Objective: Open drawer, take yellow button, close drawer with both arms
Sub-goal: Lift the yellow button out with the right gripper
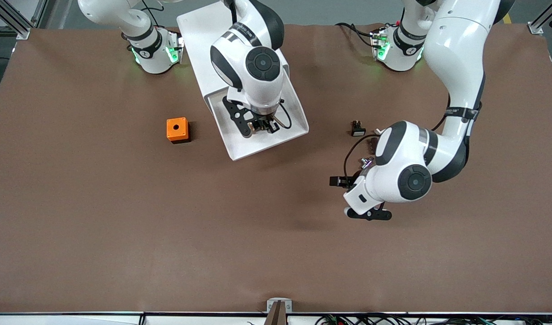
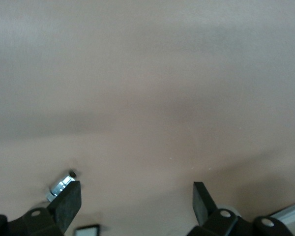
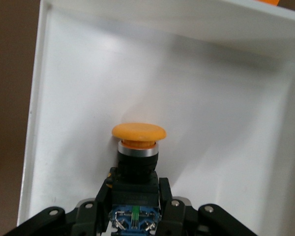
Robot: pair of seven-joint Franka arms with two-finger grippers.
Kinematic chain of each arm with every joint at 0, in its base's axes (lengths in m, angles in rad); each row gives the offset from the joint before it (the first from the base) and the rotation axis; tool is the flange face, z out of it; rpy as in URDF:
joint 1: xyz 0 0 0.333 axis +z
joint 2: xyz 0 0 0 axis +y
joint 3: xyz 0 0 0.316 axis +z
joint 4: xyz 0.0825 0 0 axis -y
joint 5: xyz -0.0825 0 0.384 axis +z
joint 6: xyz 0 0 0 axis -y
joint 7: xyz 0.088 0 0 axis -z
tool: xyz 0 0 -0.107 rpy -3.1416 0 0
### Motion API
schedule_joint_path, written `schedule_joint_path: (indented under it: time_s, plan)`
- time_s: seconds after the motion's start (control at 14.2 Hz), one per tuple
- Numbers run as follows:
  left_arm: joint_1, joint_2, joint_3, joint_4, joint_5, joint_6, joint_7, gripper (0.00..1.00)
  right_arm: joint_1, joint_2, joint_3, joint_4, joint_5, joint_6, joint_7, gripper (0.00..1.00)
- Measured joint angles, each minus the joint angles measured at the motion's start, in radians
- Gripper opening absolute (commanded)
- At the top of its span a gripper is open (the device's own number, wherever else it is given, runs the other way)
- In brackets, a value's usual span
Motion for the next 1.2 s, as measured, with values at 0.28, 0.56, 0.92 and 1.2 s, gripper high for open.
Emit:
schedule_joint_path:
  time_s: [0.28, 0.56, 0.92, 1.2]
  plan:
    - [-0.086, 0.000, 0.000, 0.000, 0.019, 0.028, -0.281, 1.00, -0.046, -0.008, -0.012, 0.132, 0.029, -0.220, 0.005, 0.14]
    - [-0.161, 0.000, -0.001, 0.000, 0.024, 0.042, -0.467, 1.00, -0.155, -0.048, -0.015, 0.243, 0.042, -0.419, -0.110, 0.14]
    - [-0.267, 0.002, -0.013, -0.001, 0.020, 0.046, -0.664, 1.00, -0.391, -0.175, -0.027, 0.257, 0.036, -0.596, -0.617, 0.13]
    - [-0.330, 0.002, -0.015, 0.001, 0.002, 0.051, -0.730, 1.00, -0.651, -0.228, -0.034, 0.213, -0.011, -0.607, -1.126, 0.13]
